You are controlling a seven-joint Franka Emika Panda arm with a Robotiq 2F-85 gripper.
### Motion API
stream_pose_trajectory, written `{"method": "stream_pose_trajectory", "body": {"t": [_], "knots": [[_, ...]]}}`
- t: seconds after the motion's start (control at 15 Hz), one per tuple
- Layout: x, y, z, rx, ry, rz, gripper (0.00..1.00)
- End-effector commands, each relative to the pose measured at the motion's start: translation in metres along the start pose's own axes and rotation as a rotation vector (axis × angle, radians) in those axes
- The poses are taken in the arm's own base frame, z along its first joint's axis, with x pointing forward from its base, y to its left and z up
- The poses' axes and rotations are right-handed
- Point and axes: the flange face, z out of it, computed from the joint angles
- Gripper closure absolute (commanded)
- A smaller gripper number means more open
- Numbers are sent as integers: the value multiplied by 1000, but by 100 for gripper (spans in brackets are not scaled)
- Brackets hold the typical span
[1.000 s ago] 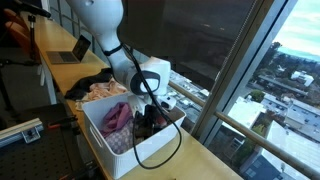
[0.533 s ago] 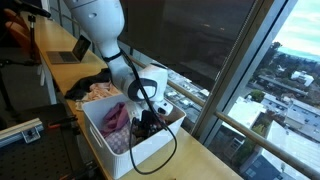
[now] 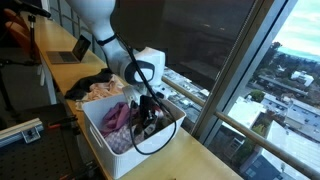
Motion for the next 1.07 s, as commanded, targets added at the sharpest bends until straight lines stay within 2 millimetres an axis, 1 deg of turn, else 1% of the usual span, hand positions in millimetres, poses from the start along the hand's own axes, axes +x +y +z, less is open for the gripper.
{"method": "stream_pose_trajectory", "body": {"t": [0.0, 0.2, 0.4, 0.53, 0.67, 1.0], "knots": [[-18, -16, -64, 25, 11, -40, 97], [-32, -34, -119, 27, 32, -71, 96], [-47, -56, -185, 25, 73, -112, 96], [-57, -71, -234, 31, 107, -143, 96], [-67, -91, -283, 43, 157, -183, 96], [-98, -155, -401, 54, 338, -329, 96]]}}
